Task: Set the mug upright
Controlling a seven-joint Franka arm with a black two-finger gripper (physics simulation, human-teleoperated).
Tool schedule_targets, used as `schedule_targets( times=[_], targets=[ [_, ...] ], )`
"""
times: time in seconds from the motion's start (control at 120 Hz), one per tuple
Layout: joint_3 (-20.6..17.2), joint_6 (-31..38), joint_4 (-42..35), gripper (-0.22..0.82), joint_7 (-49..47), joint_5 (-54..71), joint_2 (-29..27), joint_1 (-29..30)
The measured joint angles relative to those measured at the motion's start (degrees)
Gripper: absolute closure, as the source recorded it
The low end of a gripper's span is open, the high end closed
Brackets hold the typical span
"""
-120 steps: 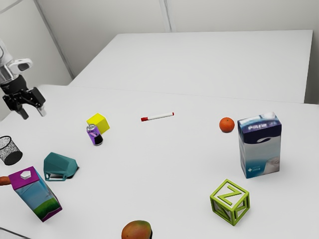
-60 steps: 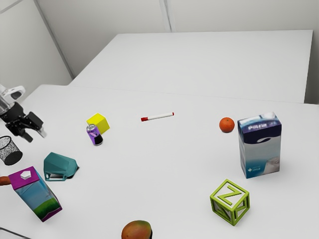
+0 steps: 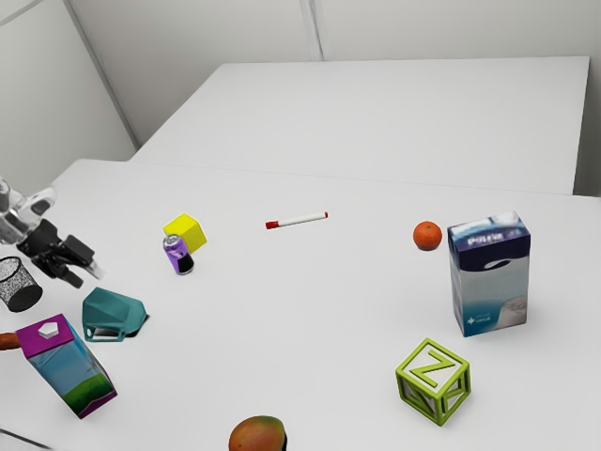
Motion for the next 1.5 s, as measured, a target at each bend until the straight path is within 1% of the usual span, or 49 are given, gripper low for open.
schedule_targets(
  times=[0.583, 0.875, 1.033, 1.133, 1.2, 1.383, 1.5],
  targets=[
    [-0.01, 2.01, -2.53, 0.03, 8.99, -8.17, 4.57, 2.04],
    [0.00, 1.11, -4.38, 0.05, 12.66, -14.33, 5.70, 3.44],
    [0.00, 0.25, -5.07, 0.09, 15.06, -17.47, 5.73, 3.88],
    [0.00, -0.38, -5.19, 0.17, 16.45, -18.99, 5.72, 3.89],
    [0.00, -0.80, -5.31, 0.24, 17.26, -19.65, 5.72, 3.90],
    [-0.02, -1.32, -5.97, 0.50, 19.04, -21.18, 5.60, 3.98],
    [-0.23, -1.25, -5.99, 0.61, 19.87, -21.36, 4.89, 3.89]
  ],
)
